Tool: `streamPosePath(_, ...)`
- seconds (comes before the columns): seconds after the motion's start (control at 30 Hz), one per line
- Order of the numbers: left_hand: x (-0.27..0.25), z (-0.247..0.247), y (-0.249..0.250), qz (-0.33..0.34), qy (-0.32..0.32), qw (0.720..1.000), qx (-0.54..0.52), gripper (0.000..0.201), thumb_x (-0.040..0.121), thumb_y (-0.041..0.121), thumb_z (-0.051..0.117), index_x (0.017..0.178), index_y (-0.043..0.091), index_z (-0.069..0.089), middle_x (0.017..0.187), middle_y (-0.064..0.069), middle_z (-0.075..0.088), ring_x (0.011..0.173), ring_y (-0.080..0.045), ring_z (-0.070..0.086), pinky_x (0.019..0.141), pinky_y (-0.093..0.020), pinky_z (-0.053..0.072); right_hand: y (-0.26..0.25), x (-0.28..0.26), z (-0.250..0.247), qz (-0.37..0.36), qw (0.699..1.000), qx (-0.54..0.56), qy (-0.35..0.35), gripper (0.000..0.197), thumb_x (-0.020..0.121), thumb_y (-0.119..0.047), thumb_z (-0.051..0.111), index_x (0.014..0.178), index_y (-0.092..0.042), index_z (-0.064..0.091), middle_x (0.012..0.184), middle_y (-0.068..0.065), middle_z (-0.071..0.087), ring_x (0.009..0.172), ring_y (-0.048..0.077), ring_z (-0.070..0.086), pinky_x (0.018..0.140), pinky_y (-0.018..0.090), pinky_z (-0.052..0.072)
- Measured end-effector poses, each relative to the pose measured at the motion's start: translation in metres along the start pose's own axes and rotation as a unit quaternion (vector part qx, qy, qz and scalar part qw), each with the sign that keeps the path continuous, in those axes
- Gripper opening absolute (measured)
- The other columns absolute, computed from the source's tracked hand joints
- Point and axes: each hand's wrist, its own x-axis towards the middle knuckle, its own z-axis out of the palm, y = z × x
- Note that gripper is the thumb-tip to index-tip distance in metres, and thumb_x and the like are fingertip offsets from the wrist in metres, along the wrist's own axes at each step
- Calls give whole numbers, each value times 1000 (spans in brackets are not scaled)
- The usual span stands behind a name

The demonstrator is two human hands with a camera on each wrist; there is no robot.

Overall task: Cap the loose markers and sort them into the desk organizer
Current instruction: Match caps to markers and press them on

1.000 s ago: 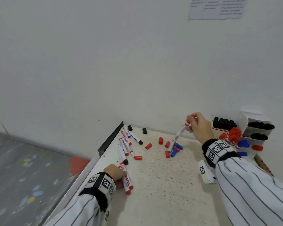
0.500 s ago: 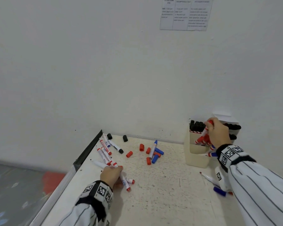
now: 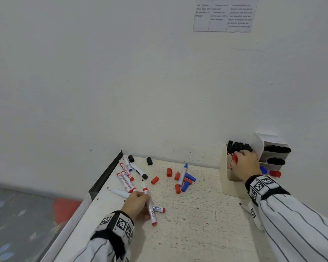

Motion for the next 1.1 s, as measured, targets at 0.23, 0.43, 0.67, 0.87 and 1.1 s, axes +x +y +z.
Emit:
streamPosePath(0.23,-7,-5,-2,-4,-14,1000,12,15,95,17,49,106,8,52,79,-14,55,55,-19,52,46,-23,51,-66,-33,26,-135,990,6,-47,30,91,-16,47,120,-19,55,128,3,45,116,19,38,95,32,32)
streamPosePath(0.43,-6,-12,-7,7,-28,998,60,19,94,17,49,108,6,53,84,-13,57,62,-19,54,56,-26,52,-121,-70,74,-125,944,50,-301,40,95,-22,40,133,-15,44,137,13,45,102,20,55,87,27,43)
streamPosePath(0.67,-14,-14,-6,7,-78,987,142,7,93,21,48,96,17,53,73,-4,54,57,-14,52,49,-21,49,-130,-82,88,-94,943,31,-318,7,87,-15,57,90,-15,51,108,8,53,84,15,50,73,21,41)
streamPosePath(0.87,-9,-6,-11,58,-37,982,178,4,88,21,52,89,22,57,86,3,54,77,-10,50,65,-22,40,-117,-89,85,-124,939,32,-319,19,87,1,43,93,-17,42,97,7,47,81,18,47,64,20,38)
streamPosePath(1.1,-11,0,-8,69,-11,982,174,12,84,16,58,96,17,60,88,5,53,78,-7,49,58,-20,37,-109,-93,79,-162,924,39,-343,34,85,-19,57,118,-20,49,98,1,46,81,11,45,69,19,39)
